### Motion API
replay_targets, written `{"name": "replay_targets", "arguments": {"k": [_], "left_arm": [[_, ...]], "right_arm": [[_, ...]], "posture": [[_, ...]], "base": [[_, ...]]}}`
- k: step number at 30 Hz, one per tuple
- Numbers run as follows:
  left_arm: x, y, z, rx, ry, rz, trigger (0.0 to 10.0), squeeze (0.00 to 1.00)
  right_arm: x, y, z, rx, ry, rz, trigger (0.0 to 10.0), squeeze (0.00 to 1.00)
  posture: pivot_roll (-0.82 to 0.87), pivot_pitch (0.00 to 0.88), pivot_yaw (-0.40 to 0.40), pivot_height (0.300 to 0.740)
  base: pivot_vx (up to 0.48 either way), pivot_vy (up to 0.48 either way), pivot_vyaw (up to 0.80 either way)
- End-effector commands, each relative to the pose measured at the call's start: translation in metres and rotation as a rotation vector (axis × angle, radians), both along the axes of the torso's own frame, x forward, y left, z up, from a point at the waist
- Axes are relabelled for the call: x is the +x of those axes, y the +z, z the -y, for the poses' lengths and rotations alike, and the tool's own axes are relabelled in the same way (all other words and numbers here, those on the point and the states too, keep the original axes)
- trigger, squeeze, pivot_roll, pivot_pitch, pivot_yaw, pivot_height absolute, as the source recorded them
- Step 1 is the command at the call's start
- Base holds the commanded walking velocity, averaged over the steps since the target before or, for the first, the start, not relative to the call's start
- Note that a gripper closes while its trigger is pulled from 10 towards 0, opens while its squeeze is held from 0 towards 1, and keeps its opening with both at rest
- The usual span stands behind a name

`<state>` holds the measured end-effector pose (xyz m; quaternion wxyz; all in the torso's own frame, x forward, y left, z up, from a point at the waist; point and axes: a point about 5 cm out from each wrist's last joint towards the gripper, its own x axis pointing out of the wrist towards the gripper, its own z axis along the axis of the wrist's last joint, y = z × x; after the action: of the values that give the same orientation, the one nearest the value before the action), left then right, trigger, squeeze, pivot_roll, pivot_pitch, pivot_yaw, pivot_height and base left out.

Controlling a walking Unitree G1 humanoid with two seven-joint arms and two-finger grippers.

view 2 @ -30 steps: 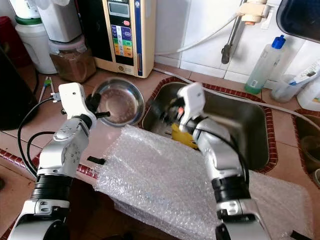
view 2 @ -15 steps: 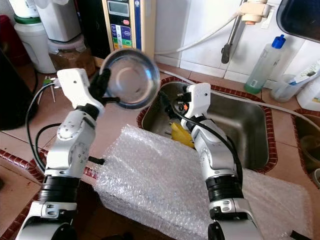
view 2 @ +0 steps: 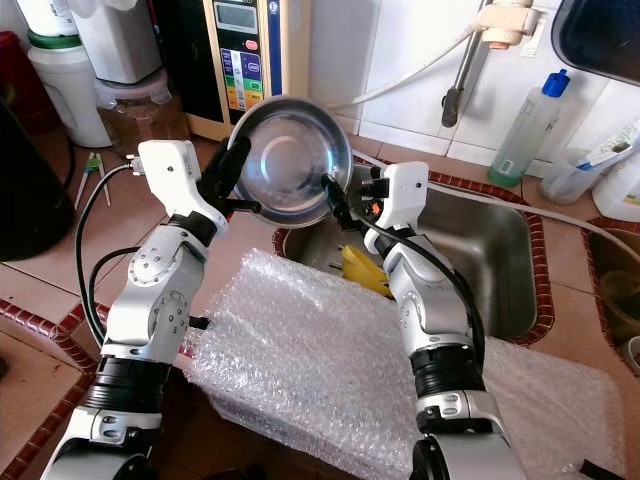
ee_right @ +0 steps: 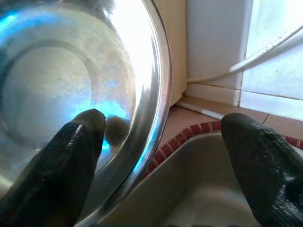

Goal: Kitchen organization

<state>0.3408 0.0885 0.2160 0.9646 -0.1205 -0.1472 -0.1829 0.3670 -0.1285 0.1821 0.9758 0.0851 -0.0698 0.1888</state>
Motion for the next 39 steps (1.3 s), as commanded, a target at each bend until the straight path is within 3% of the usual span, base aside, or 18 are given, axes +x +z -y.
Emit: {"name": "replay_targets", "arguments": {"k": [1, 6, 9, 19, 28, 39], "left_arm": [[-0.004, 0.008, 0.004, -0.003, -0.026, 0.043, 0.0, 0.00], [-0.005, 0.007, 0.005, -0.006, -0.036, 0.042, 0.0, 0.00], [-0.006, 0.007, 0.007, -0.018, -0.044, 0.042, 0.0, 0.00], [-0.005, 0.009, 0.005, -0.020, -0.042, 0.047, 0.0, 0.00], [-0.005, 0.008, 0.004, -0.022, -0.040, 0.045, 0.0, 0.00], [-0.004, 0.008, 0.003, -0.024, -0.044, 0.042, 0.0, 0.00]], "right_arm": [[0.004, 0.008, 0.001, 0.026, -0.018, 0.006, 0.0, 0.00], [0.008, 0.013, 0.003, 0.088, -0.037, -0.016, 0.0, 0.00], [0.011, 0.005, 0.015, 0.124, -0.118, -0.074, 0.0, 0.00], [0.014, 0.002, 0.023, 0.188, -0.100, -0.127, 0.0, 0.00], [0.011, 0.009, 0.010, 0.247, 0.058, -0.106, 0.0, 0.00], [0.002, -0.003, -0.006, 0.194, 0.194, -0.165, 0.0, 0.00]], "posture": [[-0.03, 0.029, -0.009, 0.740], [-0.03, 0.031, -0.010, 0.740], [-0.03, 0.032, -0.010, 0.740], [-0.03, 0.034, -0.009, 0.740], [-0.03, 0.032, -0.008, 0.740], [-0.03, 0.031, -0.006, 0.740]], "base": [[0.000, 0.000, 0.00], [0.000, 0.000, 0.00], [0.000, 0.000, 0.00], [0.000, 0.000, 0.00], [0.000, 0.000, 0.00], [0.000, 0.000, 0.00]]}}
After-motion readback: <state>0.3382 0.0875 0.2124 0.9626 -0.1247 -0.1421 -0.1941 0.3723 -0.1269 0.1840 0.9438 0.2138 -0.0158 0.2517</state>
